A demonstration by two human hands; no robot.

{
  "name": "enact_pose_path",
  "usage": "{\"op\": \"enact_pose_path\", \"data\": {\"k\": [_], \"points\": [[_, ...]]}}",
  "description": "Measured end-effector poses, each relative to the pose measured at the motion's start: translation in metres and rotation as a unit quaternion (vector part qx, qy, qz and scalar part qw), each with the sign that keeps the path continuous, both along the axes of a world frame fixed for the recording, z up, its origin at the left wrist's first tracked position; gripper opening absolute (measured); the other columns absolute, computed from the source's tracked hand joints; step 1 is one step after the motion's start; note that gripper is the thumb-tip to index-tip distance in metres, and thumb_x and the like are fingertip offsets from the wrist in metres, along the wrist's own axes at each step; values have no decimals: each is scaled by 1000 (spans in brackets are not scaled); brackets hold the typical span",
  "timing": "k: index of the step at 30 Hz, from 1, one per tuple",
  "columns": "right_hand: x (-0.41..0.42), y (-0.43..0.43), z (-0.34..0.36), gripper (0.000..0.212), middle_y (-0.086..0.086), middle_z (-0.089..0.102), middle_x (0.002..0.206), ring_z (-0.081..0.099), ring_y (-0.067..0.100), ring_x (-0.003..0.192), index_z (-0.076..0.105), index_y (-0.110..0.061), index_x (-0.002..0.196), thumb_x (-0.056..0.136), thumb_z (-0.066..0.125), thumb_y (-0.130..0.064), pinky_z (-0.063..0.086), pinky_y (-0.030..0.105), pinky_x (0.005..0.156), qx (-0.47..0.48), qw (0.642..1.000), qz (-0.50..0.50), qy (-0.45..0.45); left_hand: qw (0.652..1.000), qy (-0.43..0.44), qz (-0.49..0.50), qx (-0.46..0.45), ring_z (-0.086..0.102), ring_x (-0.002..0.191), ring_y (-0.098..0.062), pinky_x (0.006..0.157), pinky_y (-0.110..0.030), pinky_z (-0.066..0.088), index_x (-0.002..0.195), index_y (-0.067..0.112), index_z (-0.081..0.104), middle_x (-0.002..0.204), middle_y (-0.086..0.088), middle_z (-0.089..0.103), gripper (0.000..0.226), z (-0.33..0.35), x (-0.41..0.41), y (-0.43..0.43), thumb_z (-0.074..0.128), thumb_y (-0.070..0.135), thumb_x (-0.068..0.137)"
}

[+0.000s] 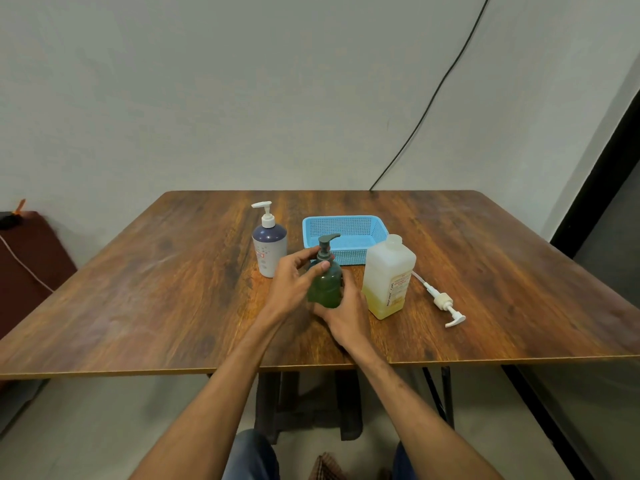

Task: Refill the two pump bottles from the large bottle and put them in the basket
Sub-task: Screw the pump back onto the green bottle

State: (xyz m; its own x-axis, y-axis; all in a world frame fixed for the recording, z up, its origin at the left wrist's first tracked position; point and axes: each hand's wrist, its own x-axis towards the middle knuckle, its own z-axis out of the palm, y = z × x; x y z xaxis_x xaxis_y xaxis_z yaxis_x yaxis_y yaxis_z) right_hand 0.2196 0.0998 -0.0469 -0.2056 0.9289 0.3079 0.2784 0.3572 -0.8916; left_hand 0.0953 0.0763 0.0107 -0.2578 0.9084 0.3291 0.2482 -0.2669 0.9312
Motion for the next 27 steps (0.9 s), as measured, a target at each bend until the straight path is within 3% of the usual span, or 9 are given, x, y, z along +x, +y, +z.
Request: {"op": "enact_pose_path", "data": {"k": [4,8,11,15,20,23,27], "points": [[-1,0,0,83,-17,58,127,55,6,118,43,-34,140,72,90,-24,48,21,92,-9,1000,-2,0,999,-43,29,14,67,116,-11,93,-23,57,133,5,63,124,-3,71,49,-1,4,-4,77,10,86],[-1,0,1,83,-9,60,133,55,8,121,43,-33,141,72,90,-25,48,23,96,-6,1000,-5,-5,993,-22,105,53,71,105,-8,86,-22,59,120,9,72,112,1,75,43,-2,18,-4,85,15,79],[0,0,1,84,-10,60,133,57,9,122,44,-33,141,71,90,-24,52,30,99,-9,1000,-1,6,997,-14,71,30,71,108,-11,89,-24,59,121,6,72,115,-2,75,40,1,11,1,81,12,83],[1,0,0,85,-13,58,131,56,8,121,44,-32,141,70,91,-27,50,28,100,-4,1000,-4,1,1000,8,1,-9,69,114,-18,101,-40,56,123,5,71,117,-5,75,40,3,-11,9,79,11,84],[2,-1,0,78,-12,60,132,57,7,121,45,-36,138,73,89,-26,52,29,98,-6,1000,-5,-5,1000,-22,12,5,65,118,-7,89,-16,55,133,14,63,123,7,70,55,-9,2,-6,83,16,81],[4,0,0,73,-13,61,131,58,5,120,48,-34,136,76,86,-22,54,32,99,-2,1000,-4,-11,1000,3,11,-11,64,118,-6,95,-22,54,137,24,57,126,10,68,76,-24,8,-11,91,34,69],[11,-2,-3,76,-13,60,130,58,7,120,46,-35,133,71,90,-25,53,36,102,-21,999,5,-29,997,59,55,-16,64,111,-4,94,-21,54,131,25,59,118,13,67,73,-25,9,-11,93,32,67]]}}
